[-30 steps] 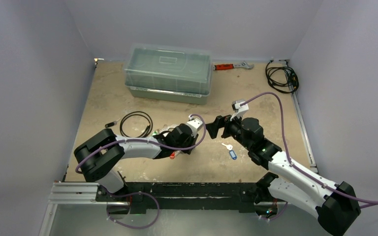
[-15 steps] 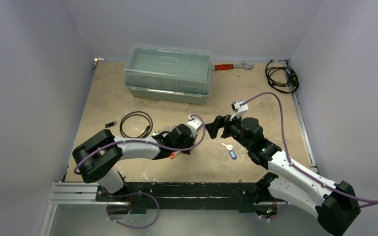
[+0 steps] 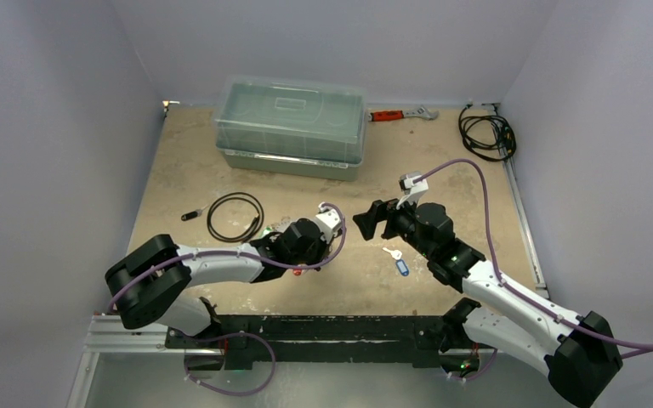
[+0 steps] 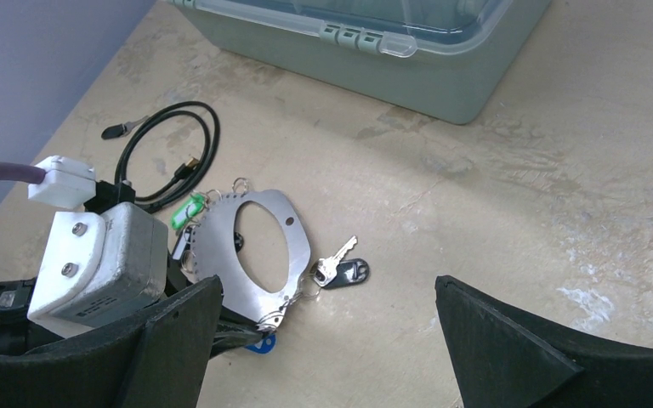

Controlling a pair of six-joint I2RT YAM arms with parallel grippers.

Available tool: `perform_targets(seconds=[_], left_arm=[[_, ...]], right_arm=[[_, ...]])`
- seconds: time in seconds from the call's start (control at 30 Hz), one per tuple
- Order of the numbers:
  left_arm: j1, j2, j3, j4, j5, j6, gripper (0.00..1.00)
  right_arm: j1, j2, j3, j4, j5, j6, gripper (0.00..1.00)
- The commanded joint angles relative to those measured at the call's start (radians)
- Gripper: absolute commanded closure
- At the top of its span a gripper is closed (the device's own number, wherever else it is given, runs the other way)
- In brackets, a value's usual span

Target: Put the keys on the keyring

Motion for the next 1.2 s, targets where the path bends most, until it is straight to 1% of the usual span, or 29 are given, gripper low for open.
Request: perform_targets(seconds=[0.0, 0.23, 0.37, 0.5, 0.6, 0.67, 0.7, 0.8, 0.9, 1.07, 1.13, 1.17], left_arm=[[-0.006, -0.051, -0.006, 0.046, 0.037, 0.052, 1.00], [-0.007, -0.122, -0.018, 0.046, 0.080, 0.093, 1.00], [-0.006, -0.177, -0.025, 0.036, 0.091, 0.106, 1.00], [-0.006, -0.237, -0.018, 0.015, 0.094, 0.108, 1.00], [-0.007, -0.281, -0.012, -0.006, 0.099, 0.107, 1.00], [-0.006, -0.309, -0.009, -0.018, 0.096, 0.107, 1.00], [-0.006, -0.324, -0.012, -0.019, 0.097, 0.107, 1.00], [-0.006, -0.357, -0.019, -0.011, 0.099, 0.107, 1.00], [-0.007, -0.382, -0.016, -0.008, 0.136, 0.111, 1.00], [-0.006, -0.430, -0.025, 0.009, 0.188, 0.123, 1.00], [-0.006, -0.456, -0.026, 0.009, 0.203, 0.128, 1.00], [-0.006, -0.468, -0.027, 0.013, 0.215, 0.133, 1.00]], right_arm=[[0.000, -0.018, -0.006, 0.051, -0.032, -0.006, 0.01], [0.000, -0.083, -0.056, 0.137, -0.154, -0.025, 0.02], [0.000, -0.156, -0.088, 0.192, -0.207, -0.032, 0.04], [0.000, -0.232, -0.139, 0.274, -0.281, -0.038, 0.14], [0.000, -0.269, -0.170, 0.346, -0.364, -0.038, 0.22], [0.000, -0.285, -0.186, 0.383, -0.411, -0.044, 0.30], [0.000, -0.292, -0.194, 0.403, -0.430, -0.043, 0.32], [0.000, -0.306, -0.209, 0.451, -0.488, -0.035, 0.32], [0.000, -0.309, -0.213, 0.483, -0.540, -0.031, 0.33], [0.000, -0.303, -0.232, 0.559, -0.631, -0.022, 0.42], [0.000, -0.304, -0.252, 0.620, -0.664, -0.012, 0.47], [0.000, -0.306, -0.262, 0.648, -0.675, -0.006, 0.48]])
